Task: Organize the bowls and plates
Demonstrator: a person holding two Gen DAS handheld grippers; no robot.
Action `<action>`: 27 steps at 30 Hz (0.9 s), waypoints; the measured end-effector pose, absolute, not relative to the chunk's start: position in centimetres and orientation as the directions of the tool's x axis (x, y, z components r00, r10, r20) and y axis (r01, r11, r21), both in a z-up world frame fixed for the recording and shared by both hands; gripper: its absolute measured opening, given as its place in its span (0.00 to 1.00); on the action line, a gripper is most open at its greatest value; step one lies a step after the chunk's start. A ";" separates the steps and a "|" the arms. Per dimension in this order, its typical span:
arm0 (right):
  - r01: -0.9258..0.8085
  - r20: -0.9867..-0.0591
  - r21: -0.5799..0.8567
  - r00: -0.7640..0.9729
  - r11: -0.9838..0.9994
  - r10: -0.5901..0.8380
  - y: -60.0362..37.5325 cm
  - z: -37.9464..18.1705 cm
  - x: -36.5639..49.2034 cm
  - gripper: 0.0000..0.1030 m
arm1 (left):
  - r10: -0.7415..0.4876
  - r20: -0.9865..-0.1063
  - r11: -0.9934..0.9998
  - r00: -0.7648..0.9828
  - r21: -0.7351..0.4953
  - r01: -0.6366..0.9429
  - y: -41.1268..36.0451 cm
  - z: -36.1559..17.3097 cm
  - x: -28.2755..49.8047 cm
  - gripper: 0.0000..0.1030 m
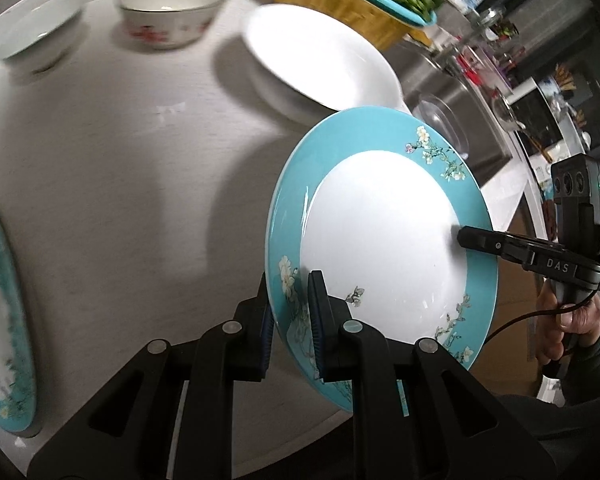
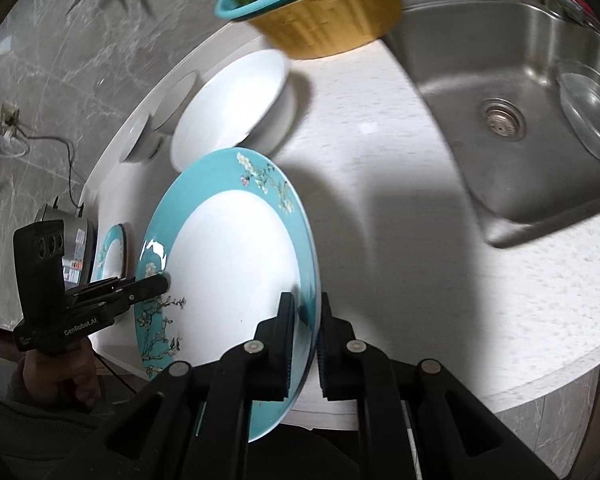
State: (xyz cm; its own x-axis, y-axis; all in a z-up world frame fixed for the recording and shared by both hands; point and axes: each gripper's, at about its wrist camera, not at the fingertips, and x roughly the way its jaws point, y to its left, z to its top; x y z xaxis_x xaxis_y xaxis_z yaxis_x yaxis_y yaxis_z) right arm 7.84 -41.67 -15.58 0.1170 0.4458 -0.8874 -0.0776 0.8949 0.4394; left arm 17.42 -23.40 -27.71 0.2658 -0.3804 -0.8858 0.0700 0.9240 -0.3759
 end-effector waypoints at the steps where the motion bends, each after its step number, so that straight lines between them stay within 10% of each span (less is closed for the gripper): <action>1: -0.087 -0.887 0.441 0.112 0.893 0.449 -40.9 -15.5 7.9 0.12 | -0.379 -0.884 0.924 0.272 -0.377 0.061 -22.6 -27.5 17.1 0.13; 27: -0.378 -0.825 0.545 -0.085 0.748 0.558 -18.4 -15.8 11.4 0.12 | -0.156 -0.896 0.911 0.415 -0.293 -0.290 1.5 -22.9 7.0 0.14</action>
